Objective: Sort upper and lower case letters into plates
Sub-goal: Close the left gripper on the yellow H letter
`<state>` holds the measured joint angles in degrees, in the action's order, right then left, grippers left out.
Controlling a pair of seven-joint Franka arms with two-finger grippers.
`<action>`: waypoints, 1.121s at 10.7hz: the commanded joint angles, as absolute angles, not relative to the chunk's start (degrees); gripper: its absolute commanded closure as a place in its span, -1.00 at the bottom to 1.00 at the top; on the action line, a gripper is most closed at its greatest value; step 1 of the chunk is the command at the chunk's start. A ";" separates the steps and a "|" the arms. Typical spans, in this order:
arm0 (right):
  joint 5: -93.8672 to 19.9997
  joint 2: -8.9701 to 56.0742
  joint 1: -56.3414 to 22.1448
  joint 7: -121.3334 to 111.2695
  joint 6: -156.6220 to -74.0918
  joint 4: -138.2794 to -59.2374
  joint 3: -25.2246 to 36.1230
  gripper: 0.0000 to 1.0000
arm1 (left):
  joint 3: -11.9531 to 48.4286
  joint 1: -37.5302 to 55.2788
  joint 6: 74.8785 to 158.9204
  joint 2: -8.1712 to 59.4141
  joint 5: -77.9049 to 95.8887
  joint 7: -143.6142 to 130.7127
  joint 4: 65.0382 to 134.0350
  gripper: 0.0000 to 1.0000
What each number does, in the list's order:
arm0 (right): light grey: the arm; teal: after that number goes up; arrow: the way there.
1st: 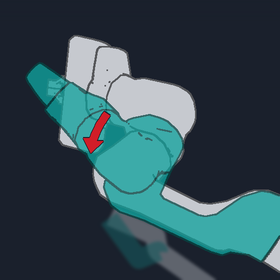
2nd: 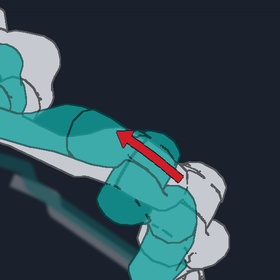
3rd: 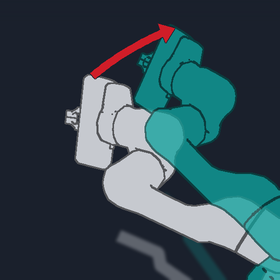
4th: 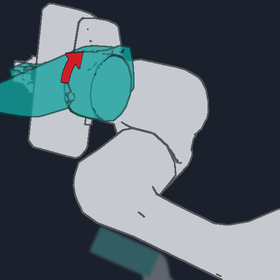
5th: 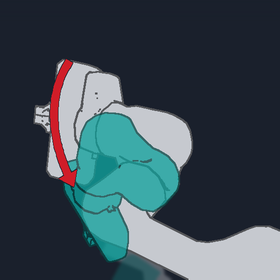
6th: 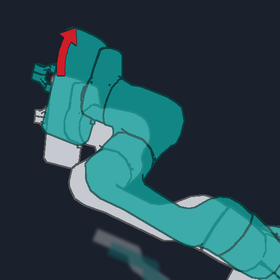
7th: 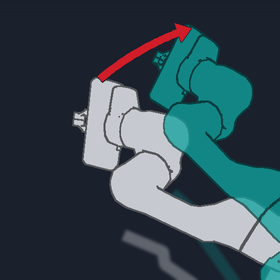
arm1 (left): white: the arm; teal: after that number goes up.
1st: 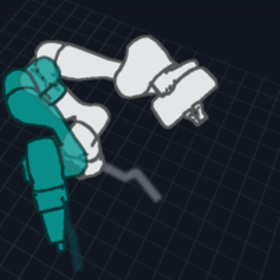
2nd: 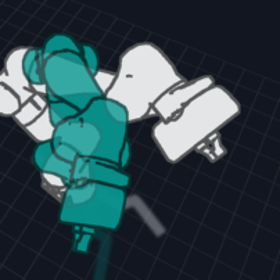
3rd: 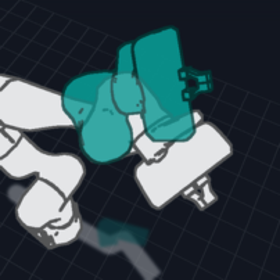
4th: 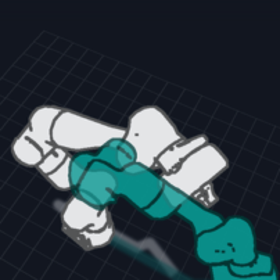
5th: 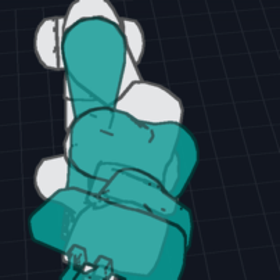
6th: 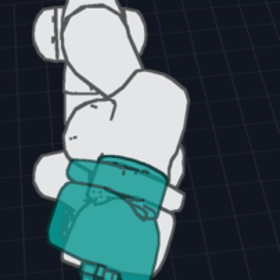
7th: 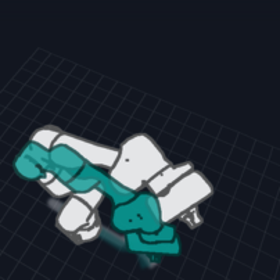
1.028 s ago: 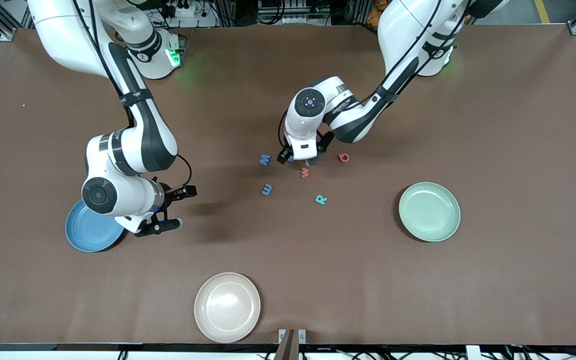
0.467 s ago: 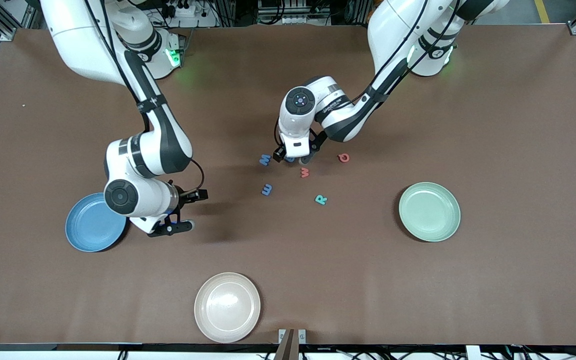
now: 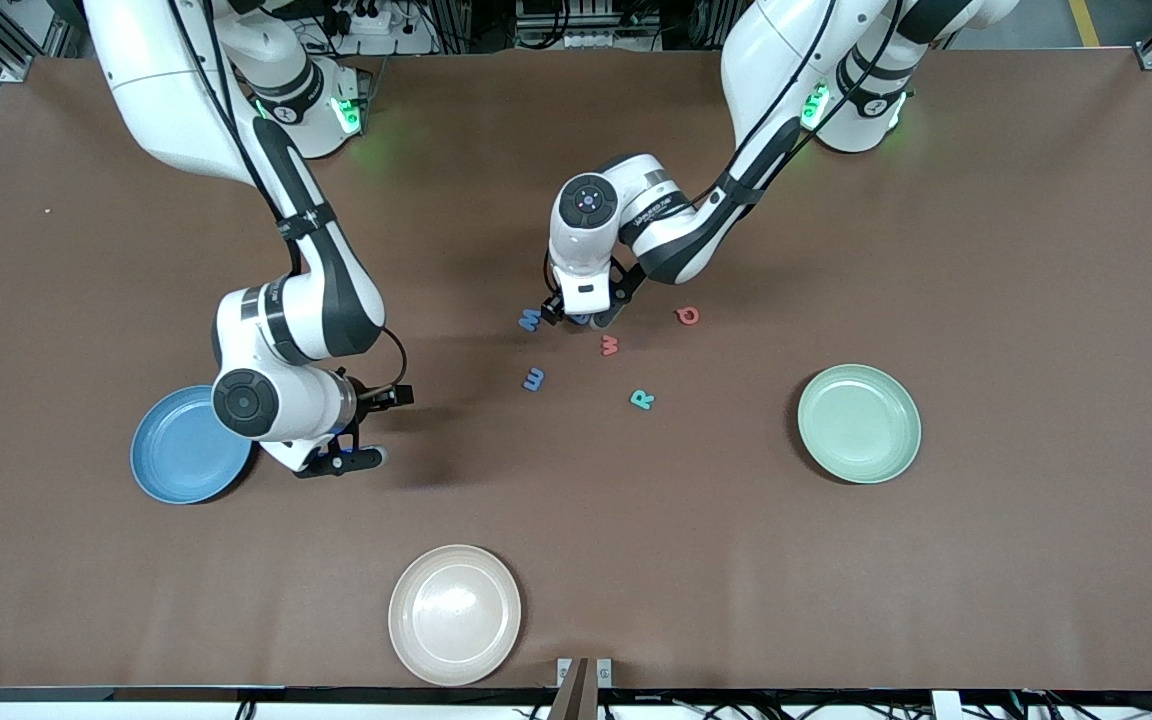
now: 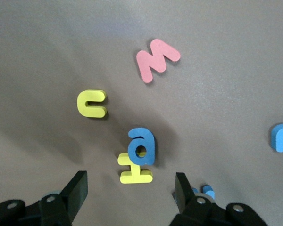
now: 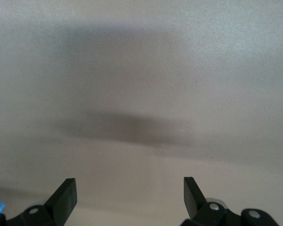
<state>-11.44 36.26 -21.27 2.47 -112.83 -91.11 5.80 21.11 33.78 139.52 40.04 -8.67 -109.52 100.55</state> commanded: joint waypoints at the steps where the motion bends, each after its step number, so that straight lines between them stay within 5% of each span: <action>1: -12.66 36.65 -20.39 2.20 -113.38 -90.88 5.62 -1.00 | 19.17 36.20 139.83 41.57 -11.07 -111.97 98.70 -0.65; 12: -12.57 36.91 -20.39 2.11 -114.70 -91.76 5.62 -1.00 | 18.37 37.09 139.83 42.89 -11.60 -111.97 98.26 -0.24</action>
<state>-11.44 36.89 -20.76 2.46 -114.11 -91.42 5.86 19.01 36.21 139.52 42.24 -9.50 -109.54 99.30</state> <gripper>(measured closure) 0.000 0.330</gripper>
